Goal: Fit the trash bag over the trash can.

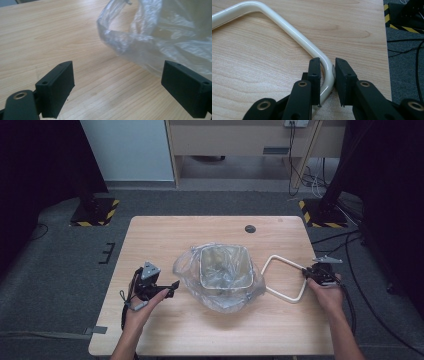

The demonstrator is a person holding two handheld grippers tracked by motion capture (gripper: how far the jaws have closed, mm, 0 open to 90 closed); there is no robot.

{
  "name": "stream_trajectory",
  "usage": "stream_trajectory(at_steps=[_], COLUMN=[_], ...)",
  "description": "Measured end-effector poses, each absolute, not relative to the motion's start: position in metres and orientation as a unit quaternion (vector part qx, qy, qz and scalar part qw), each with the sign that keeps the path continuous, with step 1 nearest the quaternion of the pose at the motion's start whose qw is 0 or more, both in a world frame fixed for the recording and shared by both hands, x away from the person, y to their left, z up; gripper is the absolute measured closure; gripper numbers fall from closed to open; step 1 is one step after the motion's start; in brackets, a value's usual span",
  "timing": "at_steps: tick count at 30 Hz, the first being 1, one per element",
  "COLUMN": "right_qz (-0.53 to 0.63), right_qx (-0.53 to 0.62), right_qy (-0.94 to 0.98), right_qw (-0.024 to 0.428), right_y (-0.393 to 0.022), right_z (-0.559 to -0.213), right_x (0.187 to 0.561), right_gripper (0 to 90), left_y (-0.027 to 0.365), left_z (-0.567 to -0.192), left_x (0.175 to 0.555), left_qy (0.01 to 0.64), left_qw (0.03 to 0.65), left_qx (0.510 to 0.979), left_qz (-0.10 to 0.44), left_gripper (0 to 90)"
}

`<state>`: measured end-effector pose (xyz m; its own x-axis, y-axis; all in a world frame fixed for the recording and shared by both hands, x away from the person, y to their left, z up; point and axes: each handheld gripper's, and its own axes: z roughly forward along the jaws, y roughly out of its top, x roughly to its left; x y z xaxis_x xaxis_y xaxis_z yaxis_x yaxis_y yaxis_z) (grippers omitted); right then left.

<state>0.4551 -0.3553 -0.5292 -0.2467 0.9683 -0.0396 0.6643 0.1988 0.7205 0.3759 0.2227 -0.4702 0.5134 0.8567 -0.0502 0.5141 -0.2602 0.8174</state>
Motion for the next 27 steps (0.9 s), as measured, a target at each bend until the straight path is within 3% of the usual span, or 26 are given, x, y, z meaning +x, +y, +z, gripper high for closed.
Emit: stream_trajectory(at_steps=[27], right_qz=[0.330], right_qx=[0.542], right_qy=[0.727], right_qw=[0.262], right_y=[-0.365], right_z=[-0.489], right_x=[0.444], right_gripper=[77.2], left_y=[0.255], left_z=[-0.484], left_x=[0.386], left_qy=[0.484], left_qw=[0.377], left_qx=[0.756], left_qz=[0.227], left_gripper=[10.9])
